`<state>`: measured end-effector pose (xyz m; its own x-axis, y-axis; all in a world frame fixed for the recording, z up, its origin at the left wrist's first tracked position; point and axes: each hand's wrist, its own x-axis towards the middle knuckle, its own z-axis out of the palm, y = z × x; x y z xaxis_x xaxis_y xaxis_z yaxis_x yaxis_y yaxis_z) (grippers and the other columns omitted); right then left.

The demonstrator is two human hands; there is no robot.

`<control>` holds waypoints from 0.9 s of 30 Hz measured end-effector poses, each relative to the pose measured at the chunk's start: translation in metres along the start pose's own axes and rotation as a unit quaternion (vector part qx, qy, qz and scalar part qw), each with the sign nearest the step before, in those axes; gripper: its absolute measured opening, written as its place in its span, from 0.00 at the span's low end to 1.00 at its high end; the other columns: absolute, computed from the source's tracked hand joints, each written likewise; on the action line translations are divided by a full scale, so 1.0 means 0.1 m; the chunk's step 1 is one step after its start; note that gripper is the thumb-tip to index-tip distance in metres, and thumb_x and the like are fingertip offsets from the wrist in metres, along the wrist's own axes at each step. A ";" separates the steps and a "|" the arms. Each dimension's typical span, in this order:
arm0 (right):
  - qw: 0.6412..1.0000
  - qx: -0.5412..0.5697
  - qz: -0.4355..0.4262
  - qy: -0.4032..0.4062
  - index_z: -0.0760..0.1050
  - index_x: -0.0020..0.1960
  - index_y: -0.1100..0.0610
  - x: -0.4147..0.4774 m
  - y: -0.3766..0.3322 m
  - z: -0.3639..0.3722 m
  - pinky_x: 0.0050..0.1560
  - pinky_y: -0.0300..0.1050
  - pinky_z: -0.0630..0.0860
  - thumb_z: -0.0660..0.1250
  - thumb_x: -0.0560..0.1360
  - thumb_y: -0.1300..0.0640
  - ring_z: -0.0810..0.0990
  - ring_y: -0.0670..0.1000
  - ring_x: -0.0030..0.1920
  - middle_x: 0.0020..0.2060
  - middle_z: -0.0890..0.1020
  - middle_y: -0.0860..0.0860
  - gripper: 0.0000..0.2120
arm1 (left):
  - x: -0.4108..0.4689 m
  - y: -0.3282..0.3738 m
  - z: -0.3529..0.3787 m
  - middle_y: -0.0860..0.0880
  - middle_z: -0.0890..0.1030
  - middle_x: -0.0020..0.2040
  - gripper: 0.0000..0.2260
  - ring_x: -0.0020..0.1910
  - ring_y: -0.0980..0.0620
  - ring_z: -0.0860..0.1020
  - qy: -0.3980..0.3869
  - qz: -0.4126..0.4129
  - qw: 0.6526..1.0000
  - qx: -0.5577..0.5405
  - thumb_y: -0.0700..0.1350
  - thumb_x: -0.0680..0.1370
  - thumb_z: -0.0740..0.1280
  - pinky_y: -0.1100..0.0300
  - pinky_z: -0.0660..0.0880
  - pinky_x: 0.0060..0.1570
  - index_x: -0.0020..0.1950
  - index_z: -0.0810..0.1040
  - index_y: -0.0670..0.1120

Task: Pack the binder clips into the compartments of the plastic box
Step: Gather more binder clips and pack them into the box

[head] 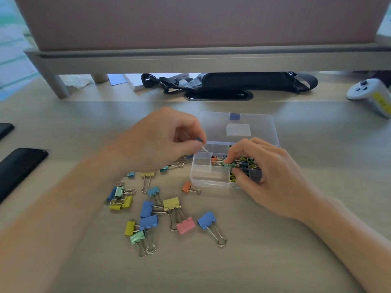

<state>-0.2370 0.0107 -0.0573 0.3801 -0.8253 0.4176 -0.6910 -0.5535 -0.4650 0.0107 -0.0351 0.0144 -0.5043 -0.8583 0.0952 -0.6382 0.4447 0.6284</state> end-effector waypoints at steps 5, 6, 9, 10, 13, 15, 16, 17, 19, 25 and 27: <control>1.000 0.013 -0.003 0.007 0.77 0.55 0.47 0.00 0.01 0.01 0.49 0.49 0.79 0.67 0.76 0.53 0.80 0.44 0.53 0.49 0.80 0.39 0.08 | 0.07 -0.03 0.31 0.57 0.85 0.38 0.04 0.39 0.62 0.82 0.041 0.061 0.997 0.033 0.44 0.75 0.77 0.73 0.75 0.41 0.46 0.86 0.53; 1.000 0.014 -0.004 0.006 0.77 0.55 0.47 0.00 0.01 0.01 0.49 0.50 0.80 0.66 0.76 0.53 0.80 0.44 0.53 0.48 0.80 0.39 0.08 | 0.07 -0.04 0.33 0.57 0.85 0.38 0.04 0.40 0.61 0.82 0.042 0.067 0.996 0.036 0.44 0.75 0.77 0.73 0.75 0.41 0.46 0.86 0.53; 1.000 0.016 -0.008 0.008 0.77 0.54 0.48 0.01 0.01 0.01 0.50 0.51 0.80 0.66 0.76 0.52 0.80 0.44 0.53 0.48 0.80 0.39 0.08 | 0.07 -0.04 0.36 0.56 0.85 0.38 0.03 0.41 0.61 0.82 0.045 0.087 0.994 0.049 0.43 0.76 0.76 0.70 0.77 0.44 0.46 0.86 0.51; 1.000 0.019 -0.009 0.011 0.77 0.54 0.48 0.01 0.01 0.02 0.50 0.52 0.80 0.66 0.76 0.53 0.80 0.44 0.53 0.48 0.80 0.39 0.08 | 0.07 -0.04 0.36 0.56 0.85 0.38 0.03 0.41 0.60 0.82 0.044 0.094 0.993 0.054 0.43 0.76 0.76 0.69 0.78 0.44 0.47 0.86 0.50; 1.000 0.025 -0.012 0.014 0.77 0.54 0.48 0.01 0.02 0.03 0.51 0.53 0.80 0.67 0.76 0.54 0.81 0.44 0.54 0.48 0.80 0.40 0.07 | 0.07 -0.06 0.36 0.56 0.85 0.38 0.03 0.41 0.59 0.83 0.034 0.099 0.993 0.047 0.41 0.75 0.76 0.67 0.78 0.44 0.47 0.86 0.49; 0.999 0.023 -0.014 0.017 0.78 0.54 0.49 0.00 0.02 0.03 0.51 0.52 0.80 0.68 0.76 0.55 0.81 0.44 0.54 0.48 0.81 0.40 0.08 | 0.05 -0.08 0.36 0.55 0.85 0.38 0.03 0.40 0.58 0.83 0.033 0.098 0.994 0.027 0.42 0.75 0.77 0.67 0.79 0.43 0.47 0.86 0.49; 0.999 0.021 -0.017 0.018 0.78 0.54 0.50 0.00 0.02 0.03 0.51 0.52 0.79 0.68 0.76 0.55 0.81 0.44 0.53 0.48 0.81 0.40 0.08 | 0.04 -0.09 0.37 0.55 0.85 0.38 0.03 0.40 0.58 0.84 0.036 0.097 0.995 0.017 0.42 0.75 0.77 0.67 0.79 0.43 0.47 0.86 0.49; 0.999 0.017 -0.021 0.019 0.78 0.54 0.50 0.01 0.02 0.03 0.50 0.51 0.79 0.69 0.76 0.55 0.80 0.43 0.53 0.48 0.81 0.39 0.07 | 0.04 -0.09 0.37 0.55 0.85 0.38 0.04 0.40 0.58 0.84 0.043 0.094 0.995 0.009 0.43 0.75 0.77 0.67 0.79 0.43 0.48 0.86 0.49; 0.999 0.006 -0.036 0.017 0.78 0.54 0.51 0.01 0.03 0.02 0.49 0.52 0.79 0.69 0.77 0.55 0.80 0.46 0.52 0.47 0.81 0.40 0.05 | 0.03 -0.10 0.39 0.56 0.86 0.39 0.07 0.40 0.58 0.84 0.061 0.081 0.995 -0.011 0.44 0.74 0.78 0.68 0.79 0.43 0.51 0.86 0.51; 0.998 -0.016 -0.062 0.017 0.82 0.52 0.52 0.02 0.04 0.02 0.49 0.48 0.77 0.70 0.80 0.57 0.79 0.48 0.50 0.44 0.83 0.42 0.03 | 0.04 -0.06 0.43 0.57 0.86 0.39 0.08 0.40 0.58 0.85 0.059 0.042 0.995 -0.066 0.45 0.74 0.78 0.62 0.82 0.46 0.52 0.86 0.51; 0.998 -0.010 -0.054 0.018 0.83 0.53 0.52 0.02 0.05 0.02 0.48 0.49 0.78 0.71 0.79 0.59 0.80 0.47 0.50 0.45 0.83 0.42 0.04 | 0.04 -0.09 0.42 0.55 0.87 0.40 0.05 0.41 0.56 0.86 0.040 0.031 0.994 -0.096 0.44 0.75 0.77 0.55 0.83 0.48 0.51 0.87 0.50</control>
<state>-0.2383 0.0058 -0.0601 0.4304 -0.7566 0.4922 -0.6603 -0.6357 -0.3999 -0.0104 -0.0316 -0.0236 -0.4865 -0.8519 0.1939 -0.4813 0.4465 0.7543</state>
